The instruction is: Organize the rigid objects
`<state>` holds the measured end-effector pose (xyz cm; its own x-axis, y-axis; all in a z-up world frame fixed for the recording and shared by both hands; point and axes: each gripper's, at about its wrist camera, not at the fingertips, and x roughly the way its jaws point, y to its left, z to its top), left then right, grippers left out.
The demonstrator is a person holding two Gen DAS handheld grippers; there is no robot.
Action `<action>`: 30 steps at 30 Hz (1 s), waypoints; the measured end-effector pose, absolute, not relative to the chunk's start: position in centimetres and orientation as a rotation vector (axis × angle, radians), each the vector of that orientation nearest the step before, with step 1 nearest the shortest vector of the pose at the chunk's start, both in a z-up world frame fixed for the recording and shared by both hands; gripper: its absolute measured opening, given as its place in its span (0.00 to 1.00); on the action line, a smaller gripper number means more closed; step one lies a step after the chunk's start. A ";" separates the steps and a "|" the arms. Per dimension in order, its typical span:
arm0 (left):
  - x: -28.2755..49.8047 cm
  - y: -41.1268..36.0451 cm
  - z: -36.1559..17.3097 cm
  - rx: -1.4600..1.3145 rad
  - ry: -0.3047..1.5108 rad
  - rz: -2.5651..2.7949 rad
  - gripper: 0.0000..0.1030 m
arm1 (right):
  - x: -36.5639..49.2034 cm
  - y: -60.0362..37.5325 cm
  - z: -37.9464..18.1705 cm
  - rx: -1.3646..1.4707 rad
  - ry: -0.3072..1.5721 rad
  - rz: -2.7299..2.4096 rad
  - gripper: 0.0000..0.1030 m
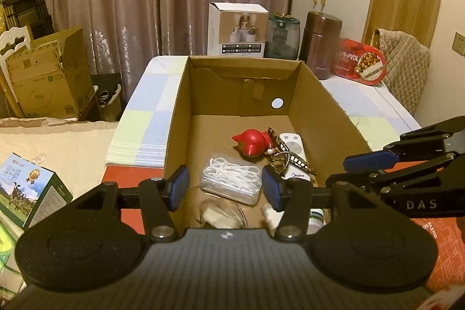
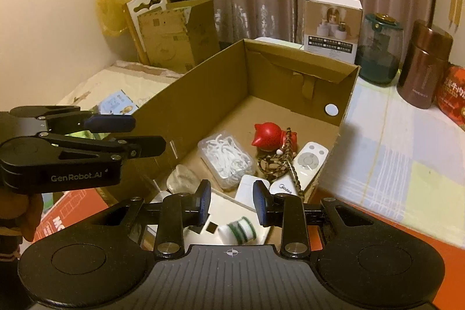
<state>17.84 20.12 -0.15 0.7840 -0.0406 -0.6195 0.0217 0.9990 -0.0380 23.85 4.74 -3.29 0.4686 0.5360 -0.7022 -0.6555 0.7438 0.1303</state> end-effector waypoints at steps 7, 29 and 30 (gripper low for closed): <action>16.8 20.3 0.5 -0.039 0.655 -0.040 0.49 | 23.1 4.0 -2.6 -0.149 0.786 0.709 0.36; 7.6 20.0 6.9 -0.068 0.631 0.015 0.96 | 13.8 -0.4 2.4 0.021 0.770 0.488 0.79; 7.1 19.8 7.0 -0.070 0.638 0.008 0.96 | 13.2 -0.4 2.5 0.021 0.772 0.484 0.79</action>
